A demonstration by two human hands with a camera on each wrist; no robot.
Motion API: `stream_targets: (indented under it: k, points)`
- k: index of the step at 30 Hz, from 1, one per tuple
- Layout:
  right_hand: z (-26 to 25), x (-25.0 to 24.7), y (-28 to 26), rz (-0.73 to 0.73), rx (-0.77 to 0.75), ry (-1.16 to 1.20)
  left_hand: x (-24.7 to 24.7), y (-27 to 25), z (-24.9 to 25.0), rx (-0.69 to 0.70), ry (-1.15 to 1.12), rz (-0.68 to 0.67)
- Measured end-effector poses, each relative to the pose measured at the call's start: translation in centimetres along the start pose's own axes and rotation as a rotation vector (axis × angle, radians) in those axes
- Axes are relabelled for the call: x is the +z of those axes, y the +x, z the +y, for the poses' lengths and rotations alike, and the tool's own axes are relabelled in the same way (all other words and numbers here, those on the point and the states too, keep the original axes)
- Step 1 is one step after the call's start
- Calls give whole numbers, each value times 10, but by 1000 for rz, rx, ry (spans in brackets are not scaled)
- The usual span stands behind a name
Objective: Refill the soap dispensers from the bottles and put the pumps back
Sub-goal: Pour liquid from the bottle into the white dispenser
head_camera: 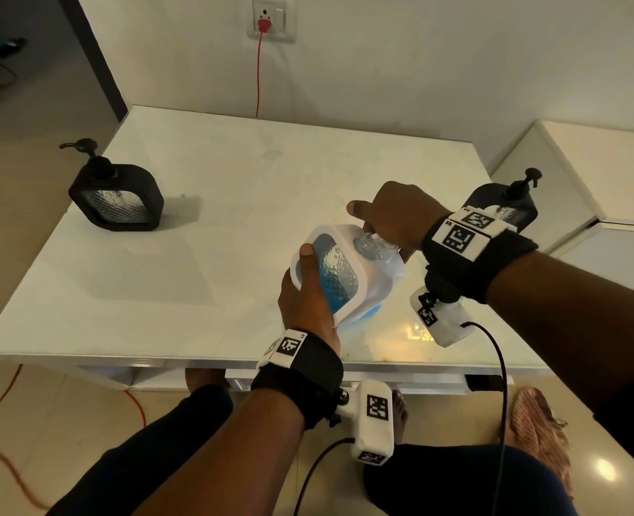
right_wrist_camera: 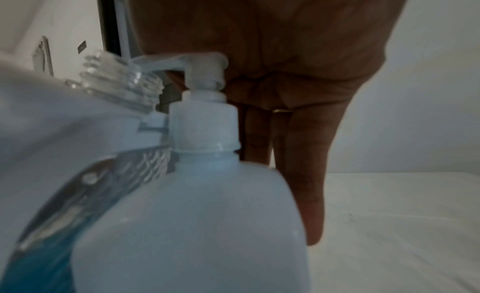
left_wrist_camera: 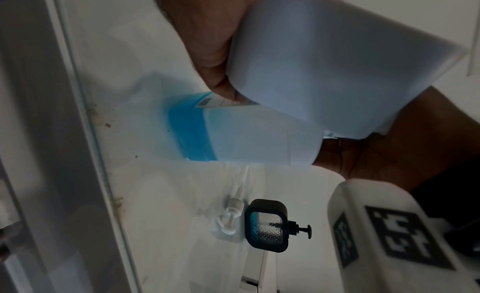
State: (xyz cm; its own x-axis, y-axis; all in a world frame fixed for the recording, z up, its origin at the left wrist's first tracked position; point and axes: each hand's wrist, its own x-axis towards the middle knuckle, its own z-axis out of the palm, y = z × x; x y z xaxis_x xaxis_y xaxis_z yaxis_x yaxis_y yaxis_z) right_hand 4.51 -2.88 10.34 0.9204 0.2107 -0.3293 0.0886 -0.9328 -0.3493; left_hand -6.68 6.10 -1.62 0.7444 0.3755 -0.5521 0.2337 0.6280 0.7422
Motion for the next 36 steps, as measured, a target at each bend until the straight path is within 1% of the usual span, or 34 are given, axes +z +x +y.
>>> stream_targets:
  k: [3, 10, 16, 19, 24, 32, 36]
  points:
    - [1, 2, 1, 18, -6, -18, 1, 1, 0, 1, 0, 6]
    - [-1, -5, -4, -77, 24, 73, 1, -2, 2, 30, 5, -6]
    - [1, 1, -4, 12, -1, 40, 1, 0, 3, 6, 5, -3]
    - [1, 0, -4, -2, 9, 34, 1, 0, 3, 14, 6, -2]
    - [0, -5, -5, -67, 23, 94, 0, -3, 5, 14, 11, -18]
    - [-1, -1, -5, 22, -12, 14, -1, -3, 4, 1, -3, -13]
    - [-1, -2, -5, 0, -2, 24, -1, -3, 4, -5, 5, -17]
